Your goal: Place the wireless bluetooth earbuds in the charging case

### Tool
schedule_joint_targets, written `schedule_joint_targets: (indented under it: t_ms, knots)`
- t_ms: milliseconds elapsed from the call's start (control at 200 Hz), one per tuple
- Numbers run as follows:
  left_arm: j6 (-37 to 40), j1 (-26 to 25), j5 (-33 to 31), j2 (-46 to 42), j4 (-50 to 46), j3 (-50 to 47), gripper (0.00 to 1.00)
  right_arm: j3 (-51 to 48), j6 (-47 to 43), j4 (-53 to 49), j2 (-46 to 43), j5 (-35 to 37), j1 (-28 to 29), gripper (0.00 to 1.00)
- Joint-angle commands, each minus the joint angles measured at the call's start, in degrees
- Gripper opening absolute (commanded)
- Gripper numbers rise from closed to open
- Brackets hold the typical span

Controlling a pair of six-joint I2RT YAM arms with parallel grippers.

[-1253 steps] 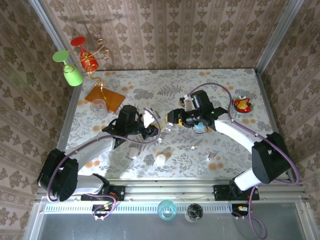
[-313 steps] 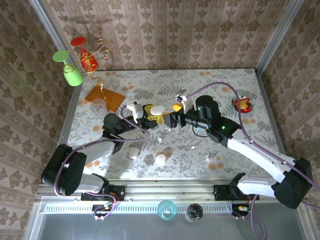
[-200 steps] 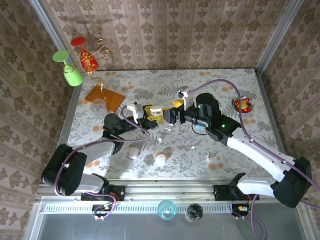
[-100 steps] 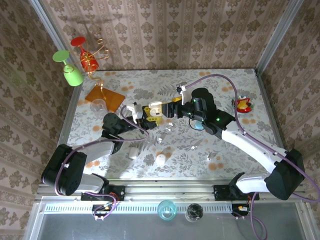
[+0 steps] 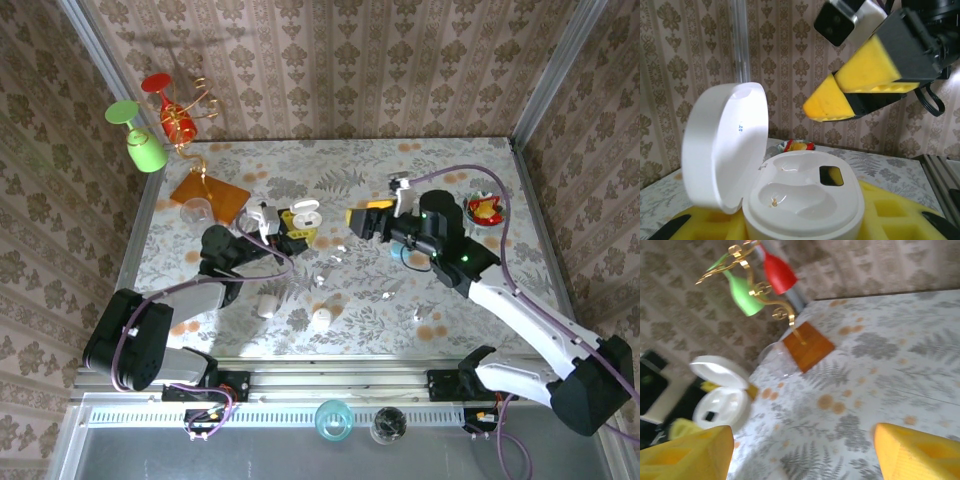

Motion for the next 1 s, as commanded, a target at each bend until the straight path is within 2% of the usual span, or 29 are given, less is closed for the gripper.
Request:
schedule_joint_targets:
  t_ms: [0, 245, 455, 740, 995]
  knots:
    - [-0.72, 1.24, -0.28, -1.68, 2.58, -0.43, 0.32, -3.18, 6.71, -3.21, 0.00, 2.31, -4.00, 0.74]
    - [-1.53, 1.24, -0.36, -1.73, 2.58, -0.97, 0.32, -2.41, 9.54, -19.12, 7.02, 1.98, -7.43, 0.68]
    - [-1.52, 0.80, -0.23, -0.61, 2.66, -0.50, 0.32, -2.37, 6.49, -16.81, 16.62, -8.62, -7.59, 0.59]
    - [-2.08, 0.41, -0.46, -0.92, 2.74, -1.10, 0.32, 11.85, 0.05, -17.25, 36.25, -13.51, -5.79, 0.58]
    - [-1.84, 0.11, -2.14, -1.65, 2.65, -2.35, 0.32, 28.47, -4.82, -24.59, 52.70, -18.57, -5.10, 0.59]
